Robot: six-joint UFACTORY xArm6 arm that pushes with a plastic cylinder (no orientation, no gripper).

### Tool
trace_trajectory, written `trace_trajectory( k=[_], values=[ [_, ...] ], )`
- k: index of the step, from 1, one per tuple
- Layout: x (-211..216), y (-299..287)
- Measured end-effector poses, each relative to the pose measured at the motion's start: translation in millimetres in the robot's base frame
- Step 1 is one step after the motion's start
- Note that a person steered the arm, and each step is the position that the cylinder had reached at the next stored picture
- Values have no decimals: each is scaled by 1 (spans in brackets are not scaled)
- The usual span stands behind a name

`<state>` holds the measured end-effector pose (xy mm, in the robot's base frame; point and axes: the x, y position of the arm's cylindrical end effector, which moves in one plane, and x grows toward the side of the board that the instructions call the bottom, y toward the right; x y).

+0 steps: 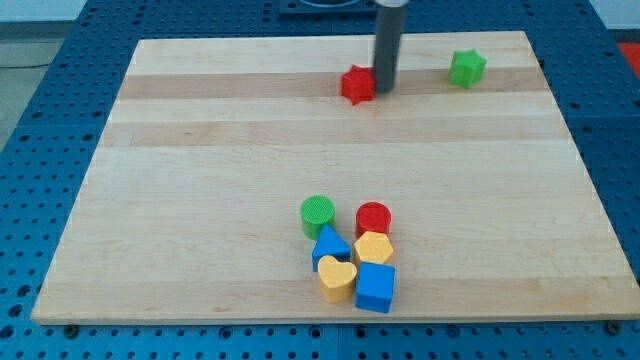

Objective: Point your arm in between the green star and red circle

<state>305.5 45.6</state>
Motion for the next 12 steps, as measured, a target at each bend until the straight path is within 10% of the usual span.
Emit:
trace_trajectory(
  k=[4, 7, 12],
  values=[
    [0, -126],
    [79, 36],
    [161, 88]
  ],
)
